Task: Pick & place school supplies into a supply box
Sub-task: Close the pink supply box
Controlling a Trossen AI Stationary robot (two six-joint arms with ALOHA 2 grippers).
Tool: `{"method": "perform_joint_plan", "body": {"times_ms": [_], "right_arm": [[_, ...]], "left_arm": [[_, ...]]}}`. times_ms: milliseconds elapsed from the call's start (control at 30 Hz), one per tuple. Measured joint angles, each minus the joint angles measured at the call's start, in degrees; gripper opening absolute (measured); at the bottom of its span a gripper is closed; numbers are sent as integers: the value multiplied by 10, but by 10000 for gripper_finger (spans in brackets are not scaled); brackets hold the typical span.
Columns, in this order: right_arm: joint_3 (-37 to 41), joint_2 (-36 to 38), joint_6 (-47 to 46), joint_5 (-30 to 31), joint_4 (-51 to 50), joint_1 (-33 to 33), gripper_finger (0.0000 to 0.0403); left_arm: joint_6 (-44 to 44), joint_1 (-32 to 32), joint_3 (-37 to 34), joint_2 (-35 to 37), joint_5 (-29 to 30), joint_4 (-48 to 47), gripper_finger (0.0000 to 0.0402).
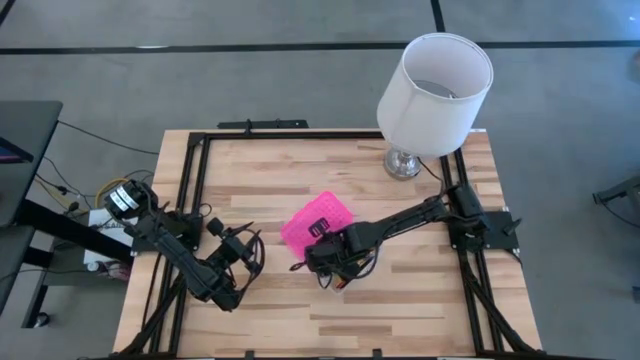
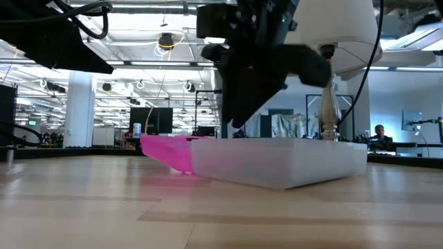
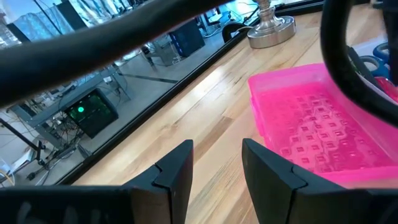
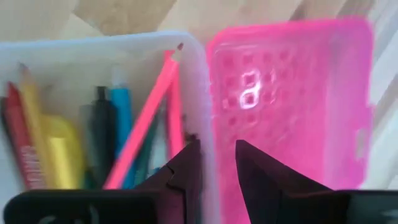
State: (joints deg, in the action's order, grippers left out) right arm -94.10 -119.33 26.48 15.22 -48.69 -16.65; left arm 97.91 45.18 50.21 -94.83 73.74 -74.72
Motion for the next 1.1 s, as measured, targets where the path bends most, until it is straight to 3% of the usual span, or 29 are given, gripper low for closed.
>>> {"method": "perform_joint_plan", "body": {"times_ms": [367, 667, 767, 1000, 1100], "right_arm": [[-16, 7, -398, 45, -165, -71, 94], [-16, 31, -675, 174, -200, -197, 94], [6, 31, -763, 208, -201, -229, 94], [106, 30, -974, 210, -190, -271, 94], [142, 30, -1022, 215, -156, -287, 94]], "left_arm": [[2, -34, -71, 0, 21, 59, 132], [-48, -84, -82, 0, 27, 68, 132], [-69, -103, -82, 0, 37, 68, 132], [-170, -124, -68, 8, 27, 67, 132], [-239, -125, -52, 25, 12, 68, 132]]}}
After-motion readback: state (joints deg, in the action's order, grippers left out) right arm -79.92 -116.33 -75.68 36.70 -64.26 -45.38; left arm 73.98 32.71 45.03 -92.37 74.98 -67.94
